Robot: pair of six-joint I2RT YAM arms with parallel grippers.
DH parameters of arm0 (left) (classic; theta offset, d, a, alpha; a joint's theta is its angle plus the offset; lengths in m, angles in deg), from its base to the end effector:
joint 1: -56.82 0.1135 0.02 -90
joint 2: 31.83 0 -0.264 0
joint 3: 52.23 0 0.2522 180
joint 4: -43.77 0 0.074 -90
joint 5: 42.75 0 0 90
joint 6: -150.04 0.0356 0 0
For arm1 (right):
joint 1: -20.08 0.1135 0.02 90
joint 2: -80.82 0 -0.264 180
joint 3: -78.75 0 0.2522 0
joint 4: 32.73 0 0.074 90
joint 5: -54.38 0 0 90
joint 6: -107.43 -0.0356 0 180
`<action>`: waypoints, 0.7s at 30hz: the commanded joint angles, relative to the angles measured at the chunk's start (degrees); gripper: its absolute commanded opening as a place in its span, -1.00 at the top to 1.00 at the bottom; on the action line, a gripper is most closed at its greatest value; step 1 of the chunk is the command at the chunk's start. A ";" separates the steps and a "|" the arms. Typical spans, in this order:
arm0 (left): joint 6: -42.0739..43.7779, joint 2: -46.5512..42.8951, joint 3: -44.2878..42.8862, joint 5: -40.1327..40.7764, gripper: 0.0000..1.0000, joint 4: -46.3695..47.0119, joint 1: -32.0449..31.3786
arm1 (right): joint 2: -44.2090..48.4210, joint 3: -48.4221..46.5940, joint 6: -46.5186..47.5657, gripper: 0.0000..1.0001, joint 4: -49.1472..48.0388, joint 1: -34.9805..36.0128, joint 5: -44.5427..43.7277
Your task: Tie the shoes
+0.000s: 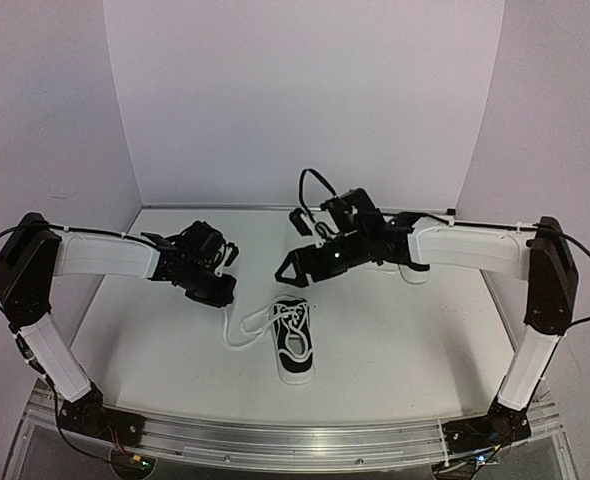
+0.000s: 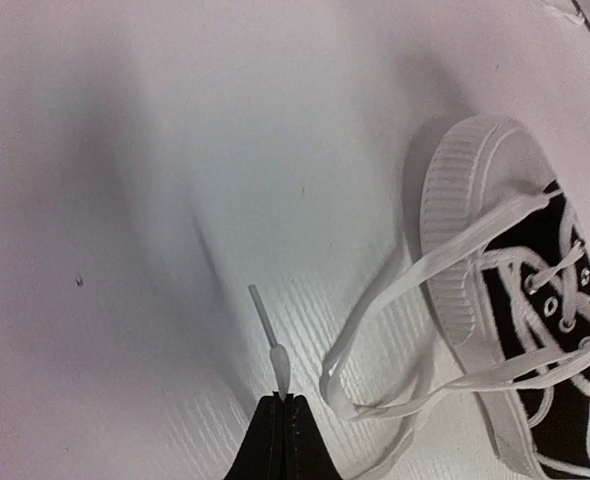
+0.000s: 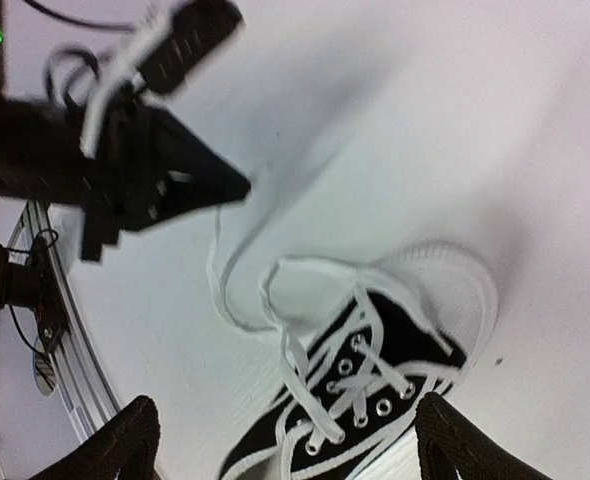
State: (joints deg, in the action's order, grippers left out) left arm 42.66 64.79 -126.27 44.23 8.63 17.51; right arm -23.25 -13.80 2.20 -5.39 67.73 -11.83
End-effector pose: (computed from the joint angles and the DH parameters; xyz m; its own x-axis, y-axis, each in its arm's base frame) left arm 0.2633 -0.2180 0.1863 -0.8198 0.2857 -0.4964 0.4291 0.8804 -0.2020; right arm 0.2685 0.3159 0.2523 -0.6411 -0.3465 -0.6848 -0.7456 0.4926 0.4488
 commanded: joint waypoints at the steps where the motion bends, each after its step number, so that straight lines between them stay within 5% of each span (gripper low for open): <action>1: -4.38 -2.33 5.65 -3.10 1.00 5.45 0.13 | -5.43 -15.12 10.95 -0.60 9.10 0.29 -3.60; 8: -7.15 -4.92 9.86 -3.13 1.00 7.90 0.12 | -20.57 -33.11 21.69 -0.42 23.80 0.31 -7.24; 21: -8.13 -4.16 11.55 -3.27 1.00 9.94 0.11 | -28.42 -37.56 25.80 -0.10 28.16 0.55 -9.34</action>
State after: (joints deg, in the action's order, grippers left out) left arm 34.95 61.86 -114.97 41.29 16.17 17.51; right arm -51.10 -48.63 25.76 20.82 67.97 -19.63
